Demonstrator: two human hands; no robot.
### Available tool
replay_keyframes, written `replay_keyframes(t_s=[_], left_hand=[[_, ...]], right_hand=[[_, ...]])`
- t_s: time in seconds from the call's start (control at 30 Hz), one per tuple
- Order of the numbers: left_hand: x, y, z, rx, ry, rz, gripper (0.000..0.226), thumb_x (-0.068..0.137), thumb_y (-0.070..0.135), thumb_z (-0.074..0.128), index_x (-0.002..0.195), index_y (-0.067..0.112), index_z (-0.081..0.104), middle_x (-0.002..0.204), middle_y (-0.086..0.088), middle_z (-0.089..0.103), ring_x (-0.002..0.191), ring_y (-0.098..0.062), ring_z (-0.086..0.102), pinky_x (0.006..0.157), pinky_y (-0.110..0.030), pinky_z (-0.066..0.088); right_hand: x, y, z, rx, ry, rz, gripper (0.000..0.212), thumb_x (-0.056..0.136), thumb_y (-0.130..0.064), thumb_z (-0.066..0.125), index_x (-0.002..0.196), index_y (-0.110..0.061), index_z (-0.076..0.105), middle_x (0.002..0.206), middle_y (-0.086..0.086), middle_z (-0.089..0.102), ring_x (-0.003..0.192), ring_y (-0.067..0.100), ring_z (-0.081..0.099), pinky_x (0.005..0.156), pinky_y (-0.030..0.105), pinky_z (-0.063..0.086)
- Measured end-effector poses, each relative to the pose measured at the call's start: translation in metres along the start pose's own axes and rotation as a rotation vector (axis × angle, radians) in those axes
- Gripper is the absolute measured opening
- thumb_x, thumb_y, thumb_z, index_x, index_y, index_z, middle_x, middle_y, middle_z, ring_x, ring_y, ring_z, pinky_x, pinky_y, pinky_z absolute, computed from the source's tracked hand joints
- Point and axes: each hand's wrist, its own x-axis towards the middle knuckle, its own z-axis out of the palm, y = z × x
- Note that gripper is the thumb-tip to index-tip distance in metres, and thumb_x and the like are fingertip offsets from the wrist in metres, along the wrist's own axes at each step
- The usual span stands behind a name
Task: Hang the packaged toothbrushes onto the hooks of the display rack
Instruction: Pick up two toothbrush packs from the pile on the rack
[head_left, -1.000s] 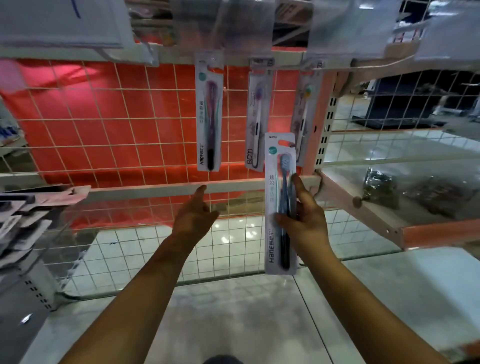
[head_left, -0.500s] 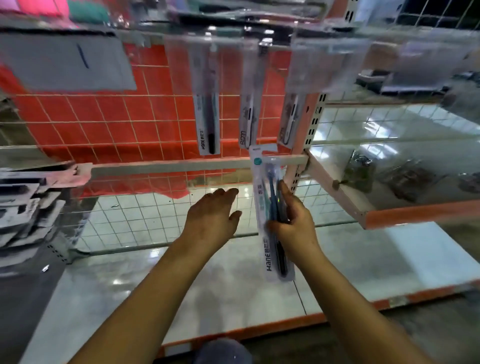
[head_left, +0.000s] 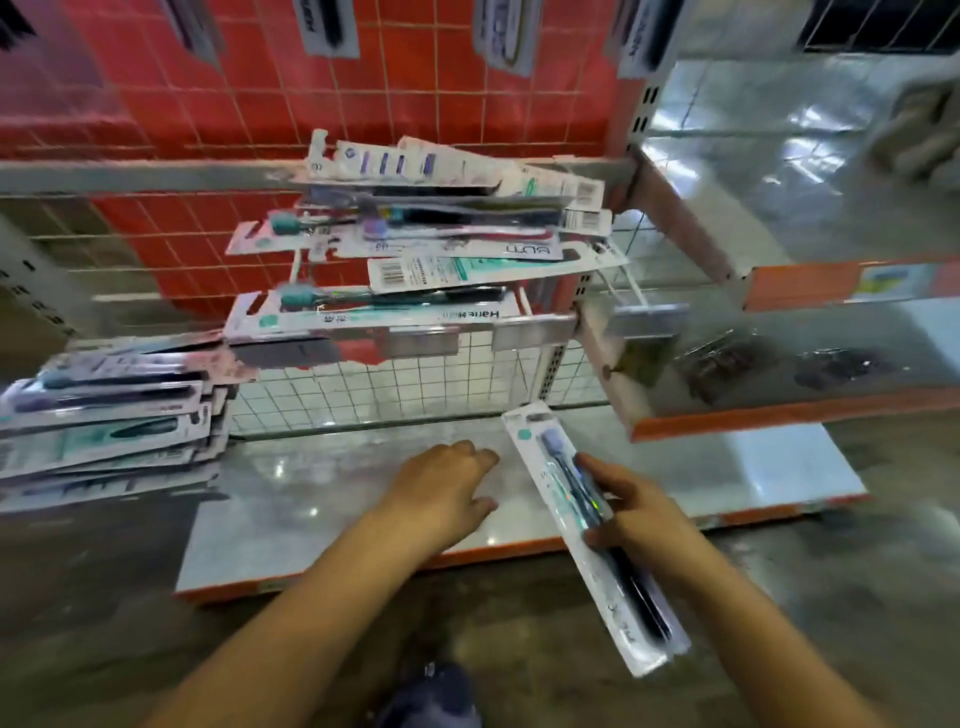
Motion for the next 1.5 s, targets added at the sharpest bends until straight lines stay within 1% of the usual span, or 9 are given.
replay_keyframes(t_s=[0.13, 0.23, 0.43, 0.6, 0.77, 0.97, 1.1, 1.23, 1.5], left_hand=[[-0.033, 0.016, -0.034, -0.074, -0.053, -0.012, 0.052, 0.091, 0.041, 0.053, 0.139, 0.030, 0.037, 0.142, 0.005, 0.042, 0.125, -0.016, 0.043, 0.102, -0.031, 0.038], [-0.052, 0.024, -0.060, -0.189, -0.020, -0.012, 0.049, 0.089, 0.039, 0.057, 0.135, 0.031, 0.043, 0.135, 0.007, 0.049, 0.115, -0.010, 0.049, 0.093, -0.023, 0.040], [-0.067, 0.026, -0.116, -0.232, 0.088, 0.023, 0.046, 0.088, 0.038, 0.060, 0.131, 0.028, 0.049, 0.127, 0.007, 0.055, 0.107, -0.007, 0.054, 0.084, -0.020, 0.043], [-0.056, 0.011, -0.161, -0.199, 0.141, 0.104, 0.046, 0.089, 0.036, 0.059, 0.132, 0.028, 0.049, 0.128, 0.008, 0.054, 0.103, -0.004, 0.052, 0.081, -0.018, 0.040], [-0.036, -0.017, -0.205, -0.116, 0.267, 0.118, 0.046, 0.090, 0.040, 0.056, 0.133, 0.028, 0.048, 0.130, 0.006, 0.054, 0.112, -0.012, 0.052, 0.093, -0.028, 0.042], [-0.017, -0.029, -0.245, -0.033, 0.396, 0.180, 0.043, 0.092, 0.040, 0.052, 0.132, 0.024, 0.049, 0.130, 0.003, 0.054, 0.118, -0.017, 0.050, 0.096, -0.032, 0.042], [-0.008, -0.026, -0.246, -0.053, 0.387, 0.215, 0.042, 0.091, 0.041, 0.052, 0.130, 0.025, 0.050, 0.128, 0.005, 0.055, 0.117, -0.017, 0.051, 0.095, -0.034, 0.044], [0.001, -0.021, -0.244, -0.049, 0.353, 0.226, 0.041, 0.091, 0.042, 0.052, 0.128, 0.026, 0.051, 0.125, 0.004, 0.056, 0.114, -0.017, 0.053, 0.094, -0.037, 0.045], [0.012, -0.001, -0.249, -0.043, 0.339, 0.251, 0.046, 0.092, 0.042, 0.052, 0.134, 0.026, 0.046, 0.134, 0.007, 0.051, 0.120, -0.013, 0.049, 0.100, -0.031, 0.041]], right_hand=[[-0.046, -0.015, -0.017, -0.044, -0.084, 0.028, 0.086, 0.064, 0.013, 0.066, 0.133, -0.035, 0.048, 0.123, 0.002, 0.055, 0.098, 0.021, 0.060, 0.066, 0.021, 0.047], [-0.071, -0.035, -0.029, -0.063, -0.090, -0.018, 0.085, 0.069, 0.016, 0.063, 0.129, -0.042, 0.045, 0.117, -0.003, 0.056, 0.100, 0.018, 0.057, 0.071, 0.017, 0.047], [-0.090, -0.083, -0.040, -0.056, -0.048, -0.155, 0.084, 0.067, 0.018, 0.063, 0.128, -0.037, 0.047, 0.106, -0.014, 0.056, 0.093, 0.007, 0.055, 0.085, 0.025, 0.045], [-0.077, -0.129, -0.037, 0.002, 0.013, -0.276, 0.085, 0.065, 0.018, 0.067, 0.116, -0.048, 0.046, 0.111, -0.011, 0.056, 0.104, 0.017, 0.057, 0.092, 0.031, 0.047], [-0.059, -0.176, -0.026, 0.157, 0.098, -0.416, 0.088, 0.062, 0.019, 0.067, 0.112, -0.052, 0.051, 0.116, -0.008, 0.059, 0.094, 0.013, 0.060, 0.074, 0.027, 0.050], [-0.052, -0.218, -0.017, 0.316, 0.183, -0.582, 0.084, 0.069, 0.029, 0.056, 0.119, -0.037, 0.047, 0.121, -0.010, 0.056, 0.091, 0.001, 0.062, 0.067, 0.017, 0.052], [-0.046, -0.226, -0.012, 0.322, 0.263, -0.754, 0.078, 0.071, 0.018, 0.062, 0.124, -0.037, 0.045, 0.139, -0.005, 0.045, 0.122, 0.011, 0.051, 0.094, 0.032, 0.050], [-0.042, -0.229, -0.015, 0.310, 0.341, -0.824, 0.076, 0.065, -0.003, 0.060, 0.127, -0.042, 0.040, 0.133, -0.019, 0.044, 0.126, 0.012, 0.047, 0.099, 0.038, 0.046], [-0.030, -0.231, -0.044, 0.305, 0.475, -0.872, 0.083, 0.068, -0.007, 0.062, 0.134, -0.051, 0.037, 0.145, -0.001, 0.041, 0.136, 0.022, 0.036, 0.107, 0.053, 0.035]])
